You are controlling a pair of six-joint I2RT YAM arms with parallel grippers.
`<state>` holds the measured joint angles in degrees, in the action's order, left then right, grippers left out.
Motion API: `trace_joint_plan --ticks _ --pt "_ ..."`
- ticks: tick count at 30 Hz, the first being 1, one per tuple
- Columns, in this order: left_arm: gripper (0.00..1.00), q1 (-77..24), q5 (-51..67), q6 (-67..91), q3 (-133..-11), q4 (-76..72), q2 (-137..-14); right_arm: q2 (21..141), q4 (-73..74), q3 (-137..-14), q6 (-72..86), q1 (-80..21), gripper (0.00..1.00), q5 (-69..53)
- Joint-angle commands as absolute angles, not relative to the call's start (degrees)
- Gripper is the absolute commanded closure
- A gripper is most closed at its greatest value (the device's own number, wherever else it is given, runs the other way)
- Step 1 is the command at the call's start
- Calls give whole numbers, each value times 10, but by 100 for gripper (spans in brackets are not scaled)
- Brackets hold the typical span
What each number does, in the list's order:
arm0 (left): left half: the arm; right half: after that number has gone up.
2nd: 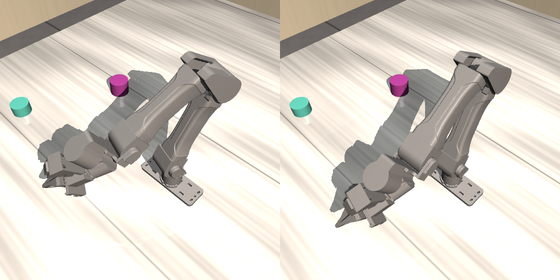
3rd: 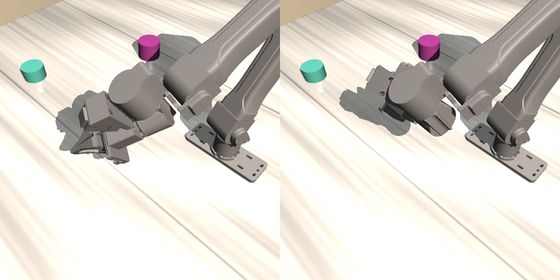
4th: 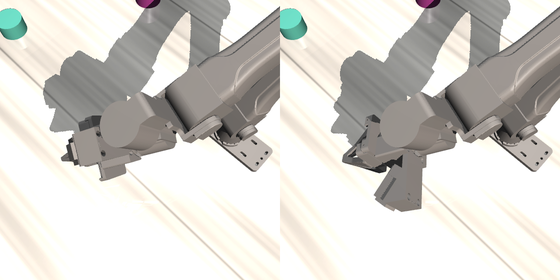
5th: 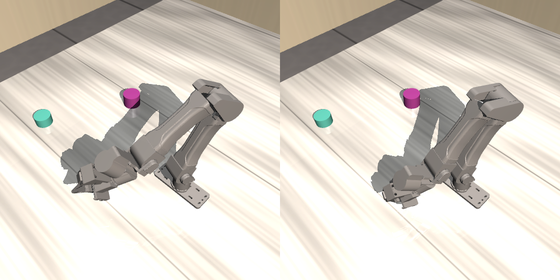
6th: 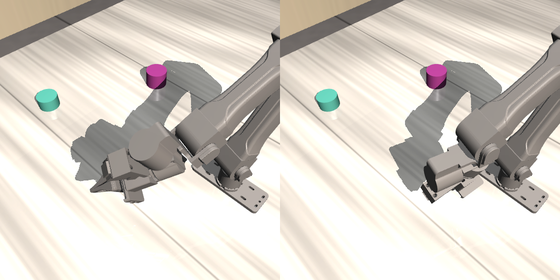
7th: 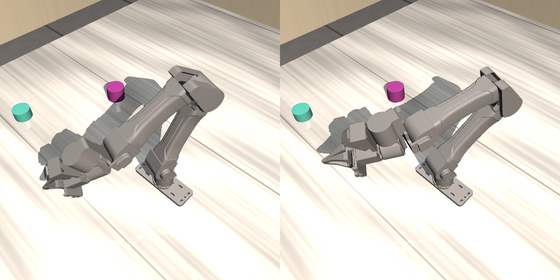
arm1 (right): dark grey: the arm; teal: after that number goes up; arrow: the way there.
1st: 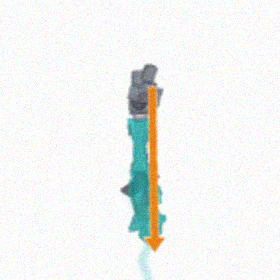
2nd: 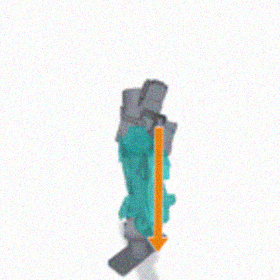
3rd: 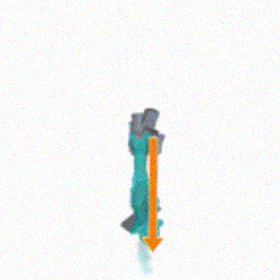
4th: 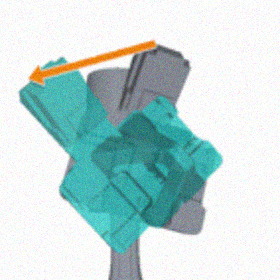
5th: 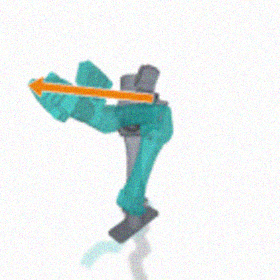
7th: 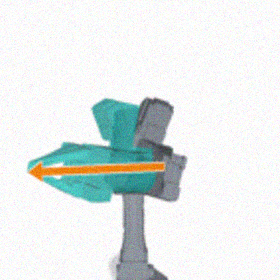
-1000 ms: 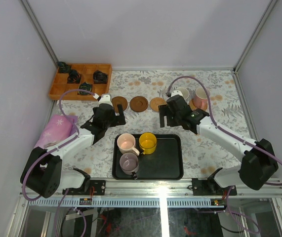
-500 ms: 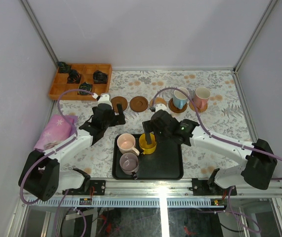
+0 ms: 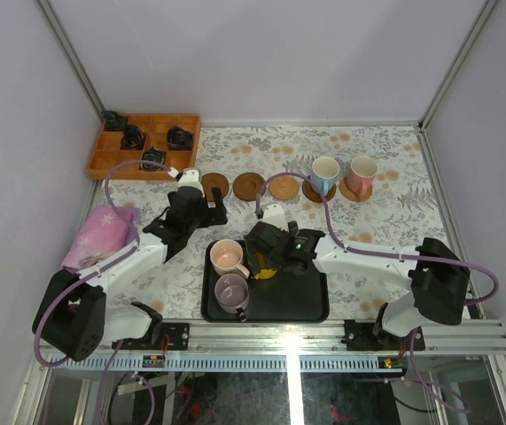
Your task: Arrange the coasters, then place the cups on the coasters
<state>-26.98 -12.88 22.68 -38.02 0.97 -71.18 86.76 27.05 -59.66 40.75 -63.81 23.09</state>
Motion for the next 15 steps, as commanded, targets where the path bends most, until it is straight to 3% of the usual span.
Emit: trace_joint_plan --ticks 1,9,15 --pt "0 -281 -130 231 -396 16 -708 877 275 -627 444 -661 1 295" --pt "0 -291 -129 225 -403 23 -715 863 290 -643 475 -693 1 381" --pt "0 -299 -135 225 -403 28 -712 864 281 -660 474 -702 1 373"
